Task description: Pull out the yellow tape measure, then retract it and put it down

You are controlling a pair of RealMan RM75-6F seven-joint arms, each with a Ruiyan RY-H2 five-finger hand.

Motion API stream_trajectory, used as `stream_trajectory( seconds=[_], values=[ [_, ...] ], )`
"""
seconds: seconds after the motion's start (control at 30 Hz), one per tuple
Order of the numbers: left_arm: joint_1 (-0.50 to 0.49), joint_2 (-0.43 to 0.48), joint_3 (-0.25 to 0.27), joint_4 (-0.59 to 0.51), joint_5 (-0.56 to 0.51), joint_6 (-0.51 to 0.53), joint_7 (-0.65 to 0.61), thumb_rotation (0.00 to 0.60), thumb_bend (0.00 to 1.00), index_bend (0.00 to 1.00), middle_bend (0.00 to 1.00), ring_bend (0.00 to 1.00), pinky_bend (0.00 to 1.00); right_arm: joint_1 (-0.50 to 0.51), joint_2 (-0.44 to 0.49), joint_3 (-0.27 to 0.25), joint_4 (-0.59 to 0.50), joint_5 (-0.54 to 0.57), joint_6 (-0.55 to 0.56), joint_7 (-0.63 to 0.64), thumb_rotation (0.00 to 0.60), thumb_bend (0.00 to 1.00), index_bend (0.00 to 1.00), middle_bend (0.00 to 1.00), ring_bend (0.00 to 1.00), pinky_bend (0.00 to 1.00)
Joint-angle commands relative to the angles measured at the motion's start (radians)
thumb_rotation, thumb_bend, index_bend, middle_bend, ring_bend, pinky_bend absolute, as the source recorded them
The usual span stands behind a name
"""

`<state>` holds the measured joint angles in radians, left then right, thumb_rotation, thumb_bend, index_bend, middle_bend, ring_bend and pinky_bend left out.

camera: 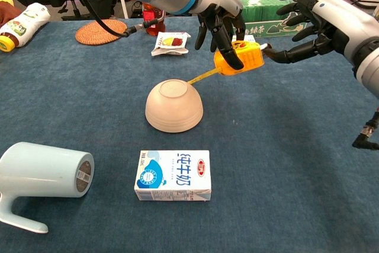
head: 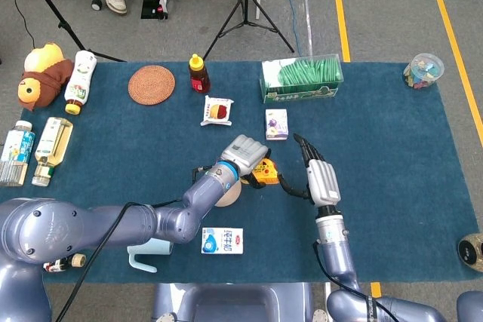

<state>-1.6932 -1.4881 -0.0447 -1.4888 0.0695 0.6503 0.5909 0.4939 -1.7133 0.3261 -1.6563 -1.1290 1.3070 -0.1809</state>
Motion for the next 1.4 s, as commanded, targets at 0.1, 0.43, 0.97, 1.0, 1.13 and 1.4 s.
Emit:
stream_trajectory(
  seconds=[0.1,0.43,0.97,1.0,1.13,1.4],
  values=[
    [-0.001,0.005,0.004,-0.003,-0.001,0.0,-0.002,0.464,0.32,0.56,0.41,0.33,0.44,-0.002,0.0,0.001,0.002,-0.006,0.007,0.006,0.587,0.45,0.09,0.15,0.17,0.21],
    [0.001,0.017,0.016,-0.006,0.009,-0.005,-0.008,0.466,0.32,0.56,0.41,0.33,0.44,-0.009,0.002,0.0,0.007,-0.014,0.018,0.017,0.586,0.51,0.23,0.18,0.2,0.21],
    [0.007,0.021,0.024,0.015,0.021,-0.011,-0.025,0.46,0.32,0.56,0.41,0.33,0.44,-0.01,0.004,0.0,0.012,-0.011,0.015,0.02,0.585,0.53,0.37,0.22,0.22,0.22],
    [0.007,0.02,0.025,0.017,0.021,-0.012,-0.025,0.46,0.32,0.56,0.41,0.33,0.44,-0.01,0.005,0.0,0.011,-0.011,0.016,0.02,0.585,0.53,0.38,0.22,0.22,0.22],
    [0.007,0.017,0.03,0.022,0.023,-0.013,-0.025,0.456,0.32,0.56,0.41,0.33,0.44,-0.012,0.007,0.001,0.01,-0.012,0.019,0.02,0.584,0.53,0.43,0.25,0.23,0.22],
    [0.006,0.017,0.03,0.027,0.025,-0.015,-0.03,0.46,0.32,0.56,0.41,0.33,0.44,-0.012,0.01,0.0,0.011,-0.009,0.016,0.018,0.584,0.56,0.48,0.27,0.24,0.23]
  ],
)
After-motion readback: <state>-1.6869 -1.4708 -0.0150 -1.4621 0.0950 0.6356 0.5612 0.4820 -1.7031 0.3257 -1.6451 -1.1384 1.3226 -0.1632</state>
